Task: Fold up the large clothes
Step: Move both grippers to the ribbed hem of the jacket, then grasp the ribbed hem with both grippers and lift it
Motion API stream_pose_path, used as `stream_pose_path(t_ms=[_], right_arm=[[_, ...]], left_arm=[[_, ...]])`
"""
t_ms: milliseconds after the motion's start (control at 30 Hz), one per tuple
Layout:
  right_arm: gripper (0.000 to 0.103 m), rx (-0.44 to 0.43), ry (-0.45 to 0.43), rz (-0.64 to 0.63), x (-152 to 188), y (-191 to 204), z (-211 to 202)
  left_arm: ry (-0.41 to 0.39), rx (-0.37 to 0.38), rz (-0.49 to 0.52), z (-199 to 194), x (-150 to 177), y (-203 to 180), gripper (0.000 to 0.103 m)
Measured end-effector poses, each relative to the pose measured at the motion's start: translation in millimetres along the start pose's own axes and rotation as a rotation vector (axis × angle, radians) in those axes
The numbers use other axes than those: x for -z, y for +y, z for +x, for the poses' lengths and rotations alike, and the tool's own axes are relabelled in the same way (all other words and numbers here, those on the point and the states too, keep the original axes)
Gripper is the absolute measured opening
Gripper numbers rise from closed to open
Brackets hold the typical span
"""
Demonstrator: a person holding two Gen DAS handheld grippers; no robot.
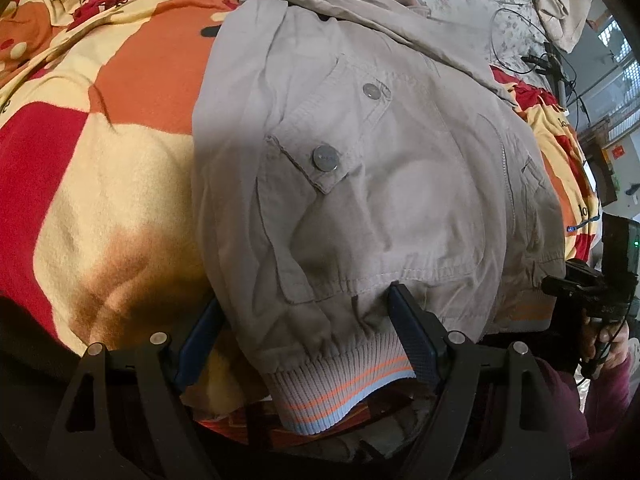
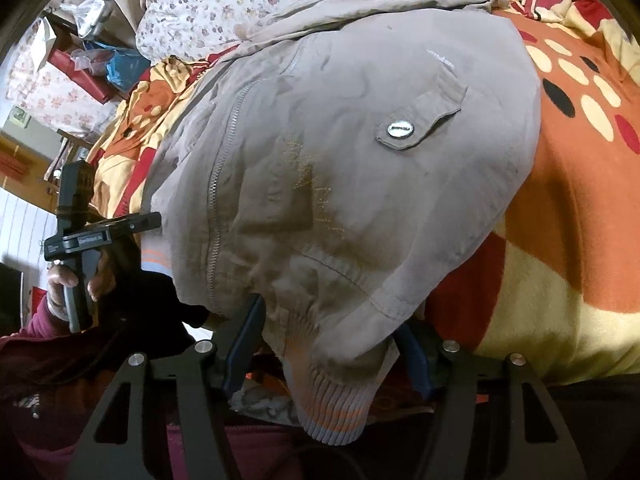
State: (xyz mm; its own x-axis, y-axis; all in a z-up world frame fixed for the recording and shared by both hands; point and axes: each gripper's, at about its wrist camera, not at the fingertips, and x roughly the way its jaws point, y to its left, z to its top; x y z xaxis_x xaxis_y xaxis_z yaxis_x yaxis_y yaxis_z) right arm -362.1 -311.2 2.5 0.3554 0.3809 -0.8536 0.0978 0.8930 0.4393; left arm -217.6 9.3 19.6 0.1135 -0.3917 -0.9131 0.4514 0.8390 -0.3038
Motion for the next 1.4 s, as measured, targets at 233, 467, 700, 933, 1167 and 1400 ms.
stream_pose_path(t_ms=[233, 467, 700, 933, 1167, 1400], right_arm=[[0.063, 0.029, 0.018, -0.006, -0.5, 2.3, 2.9], [0.014, -0.013, -0.036, -0.006, -6.5, 2.4, -18.6], [0.038, -0.023, 0.034, 0.015, -2.8, -2.4, 0.8], [0.049, -0.029, 0.049, 0.018, -7.0, 1.6, 4.2], [0.010, -0.179, -0.159, 0.026, -22.3, 1.5, -38.5], [0.008, -0.263, -0.397, 0.094, -67.2, -7.7, -76.7]], left_arm=[[0.003, 0.000, 0.003, -1.3, 2.6, -1.4, 0.082], [-0.007, 0.014, 0.080, -11.2, 3.7, -5.5, 0.037], [0.008, 0.029, 0.026, -4.6, 3.2, -0.1, 0.045], [0.027, 0.049, 0.029, 0.8, 3.8, -7.4, 0.060], [-0.138, 0.114, 0.047, -54.3, -26.7, -5.6, 0.014], [-0.319, 0.142, 0.020, -98.1, -90.3, -8.5, 0.012]])
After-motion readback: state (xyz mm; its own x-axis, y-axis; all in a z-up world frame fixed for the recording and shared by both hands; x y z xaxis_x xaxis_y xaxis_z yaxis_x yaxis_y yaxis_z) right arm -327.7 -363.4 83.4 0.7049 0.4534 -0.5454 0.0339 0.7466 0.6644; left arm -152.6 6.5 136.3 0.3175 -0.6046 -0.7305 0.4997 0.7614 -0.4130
